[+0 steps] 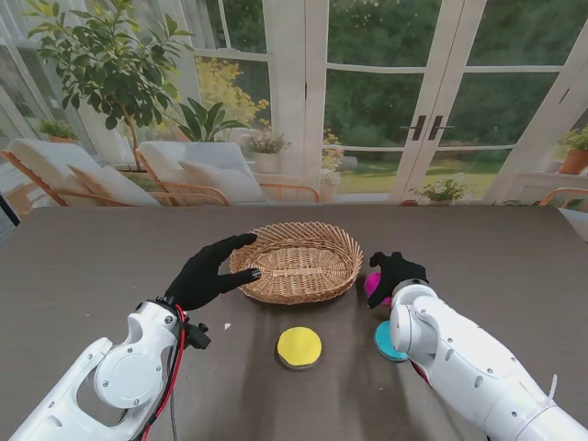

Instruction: Stack culture dishes into a storage basket

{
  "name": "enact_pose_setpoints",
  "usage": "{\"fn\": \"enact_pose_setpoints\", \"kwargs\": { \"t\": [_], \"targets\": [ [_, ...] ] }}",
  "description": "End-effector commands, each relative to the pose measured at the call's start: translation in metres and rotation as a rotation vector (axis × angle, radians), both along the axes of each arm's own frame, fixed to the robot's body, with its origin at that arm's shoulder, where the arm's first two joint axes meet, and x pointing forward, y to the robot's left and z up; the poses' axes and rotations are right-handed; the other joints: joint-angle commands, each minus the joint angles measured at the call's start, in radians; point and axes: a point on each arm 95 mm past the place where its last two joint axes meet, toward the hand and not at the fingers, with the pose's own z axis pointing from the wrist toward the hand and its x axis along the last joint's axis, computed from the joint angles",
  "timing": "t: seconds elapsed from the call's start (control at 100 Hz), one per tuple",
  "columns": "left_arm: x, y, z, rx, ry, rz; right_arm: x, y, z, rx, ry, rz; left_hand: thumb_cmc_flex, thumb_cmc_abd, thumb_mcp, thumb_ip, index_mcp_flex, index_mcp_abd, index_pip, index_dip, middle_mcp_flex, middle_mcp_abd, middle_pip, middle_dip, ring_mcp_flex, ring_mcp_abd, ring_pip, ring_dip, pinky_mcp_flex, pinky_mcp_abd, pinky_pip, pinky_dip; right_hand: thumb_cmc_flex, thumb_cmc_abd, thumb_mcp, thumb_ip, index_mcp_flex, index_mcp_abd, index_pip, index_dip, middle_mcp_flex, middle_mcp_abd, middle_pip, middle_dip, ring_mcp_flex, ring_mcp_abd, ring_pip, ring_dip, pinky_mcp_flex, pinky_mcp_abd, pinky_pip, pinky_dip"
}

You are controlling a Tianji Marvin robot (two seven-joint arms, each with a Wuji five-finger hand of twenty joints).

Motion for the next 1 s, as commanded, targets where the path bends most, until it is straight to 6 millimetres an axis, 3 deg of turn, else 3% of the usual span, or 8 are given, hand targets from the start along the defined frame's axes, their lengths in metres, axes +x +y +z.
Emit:
{"fn": "enact_pose_setpoints", "kwargs": {
  "t": [0.0,0.54,0.83,0.99],
  "targets": [
    [-0.001,-0.003,0.001,0.0,0.015,-0.015,0.001,0.004,-0.004,0.005,0.025,-0.006,0.022,0.023,0.009,0.007,-0.013,0.002,-0.011,-0.006,-0.035,0.0,-0.016,-0.012,-0.044,0.006,-0.021,0.002,-0.019,0.019,-0.03,0.013,-0.032,-0.039,0.105,-0.025,-0.046,0.002,-0.017,0.017,-0.048,-0.008,0.018,-0.017,0.043,-0.016,0.018,-0.01,0.023,-0.025,0.071,0.029],
    [-0.002,-0.003,0.001,-0.001,0.026,-0.018,0.007,0.0,-0.028,-0.019,0.065,-0.055,0.02,0.028,0.005,0.007,-0.011,0.003,-0.01,-0.006,-0.034,0.001,-0.016,-0.012,-0.044,0.007,-0.021,0.002,-0.02,0.019,-0.032,0.012,0.026,-0.044,0.116,-0.012,-0.044,-0.005,-0.044,0.057,-0.033,-0.009,0.051,-0.016,0.076,-0.038,0.036,-0.018,0.054,-0.036,0.092,0.008],
    [-0.003,-0.004,0.001,-0.002,0.037,-0.022,0.011,0.0,-0.036,-0.008,0.086,-0.066,0.022,0.032,0.003,0.007,-0.011,0.005,-0.011,-0.006,-0.035,0.005,-0.017,-0.012,-0.044,0.008,-0.021,0.002,-0.019,0.022,-0.032,0.013,0.096,-0.024,0.137,0.01,-0.038,-0.014,0.001,0.088,0.033,0.005,0.072,-0.014,0.13,-0.055,0.055,-0.026,0.091,-0.027,0.106,-0.008],
    [-0.002,-0.004,0.001,-0.004,0.043,-0.024,0.012,0.0,-0.039,-0.01,0.097,-0.069,0.022,0.036,0.001,0.007,-0.005,0.005,-0.009,-0.006,-0.034,0.007,-0.016,-0.012,-0.043,0.009,-0.021,0.002,-0.02,0.023,-0.032,0.012,0.14,-0.018,0.152,0.02,-0.034,-0.012,0.084,0.092,0.084,0.012,0.086,-0.012,0.168,-0.067,0.07,-0.035,0.121,-0.017,0.11,-0.02]
  ]
}}
